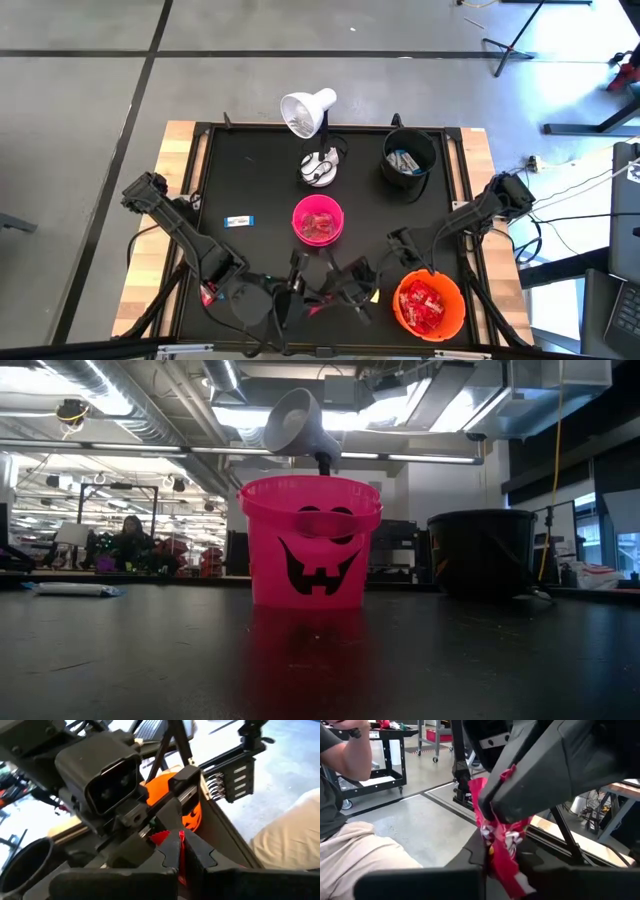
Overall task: Sort candy
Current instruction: Put the red candy into the orange bucket
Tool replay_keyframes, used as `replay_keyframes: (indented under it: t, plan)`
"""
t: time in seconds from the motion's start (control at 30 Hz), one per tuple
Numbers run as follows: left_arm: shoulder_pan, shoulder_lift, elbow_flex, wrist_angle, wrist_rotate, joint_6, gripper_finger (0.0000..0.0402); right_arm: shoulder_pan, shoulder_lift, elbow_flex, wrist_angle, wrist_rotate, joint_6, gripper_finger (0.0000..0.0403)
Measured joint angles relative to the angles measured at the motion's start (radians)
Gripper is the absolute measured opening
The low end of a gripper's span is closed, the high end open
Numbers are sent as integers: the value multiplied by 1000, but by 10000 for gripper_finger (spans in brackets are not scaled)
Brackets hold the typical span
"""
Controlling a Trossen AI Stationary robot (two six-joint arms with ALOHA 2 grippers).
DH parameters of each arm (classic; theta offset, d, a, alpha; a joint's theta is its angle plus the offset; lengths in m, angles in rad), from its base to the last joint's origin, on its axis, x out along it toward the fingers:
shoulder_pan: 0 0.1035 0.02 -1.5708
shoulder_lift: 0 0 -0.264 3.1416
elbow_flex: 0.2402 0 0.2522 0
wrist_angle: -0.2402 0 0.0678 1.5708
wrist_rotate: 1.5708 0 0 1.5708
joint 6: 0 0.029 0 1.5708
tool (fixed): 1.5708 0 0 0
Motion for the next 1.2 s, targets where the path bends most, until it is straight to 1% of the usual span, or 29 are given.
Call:
replay_keyframes:
  t: [0.03, 0.2, 0.3, 0.37, 0.43, 0.57, 0.63, 0.7, 0.8, 0.87, 0.93, 1.0, 1.03, 1.07, 1.13, 1.2]
  plan:
    - [0, 0, 0, -12, -9, -10, 0, -5, 0, 0, -2, 0, 0, 33]
    - [-6, 0, 4, -58, -28, -16, 0, -17, -11, 0, -54, 12, 5, 31]
    - [-17, 2, 53, -158, -61, -48, 12, -18, -35, 0, -108, 40, 27, 48]
    - [-31, 2, 94, -228, -112, -80, 30, -17, -55, 2, -141, 66, 26, 61]
    - [-51, 1, 136, -296, -164, -109, 52, -16, -70, 2, -178, 70, 26, 61]
    - [-81, 1, 183, -397, -257, -154, 100, -15, -115, 2, -262, 81, 26, 37]
    - [-98, 1, 189, -437, -326, -179, 123, -15, -145, 2, -330, 88, 35, 27]
    - [-120, 1, 189, -488, -403, -222, 143, -15, -171, 2, -408, 89, 77, 27]
    - [-145, 1, 187, -641, -490, -350, 164, -15, -221, 2, -548, 90, 169, 31]
    - [-150, 0, 172, -791, -532, -504, 170, -15, -263, 2, -646, 100, 243, 46]
    - [-151, 0, 156, -945, -566, -689, 172, -14, -294, 2, -757, 101, 331, 58]
    - [-157, 0, 139, -1082, -597, -874, 172, -14, -330, 2, -880, 106, 416, 63]
    - [-164, 0, 128, -1124, -618, -952, 170, -14, -343, 2, -943, 106, 457, 63]
    - [-174, -3, 109, -1122, -635, -997, 169, -14, -358, 2, -994, 104, 496, 61]
    - [-197, -25, 60, -1100, -645, -996, 164, -12, -383, 2, -1105, 103, 562, 53]
    - [-207, -50, 25, -1096, -646, -1036, 159, 1, -402, 2, -1191, 98, 618, 43]
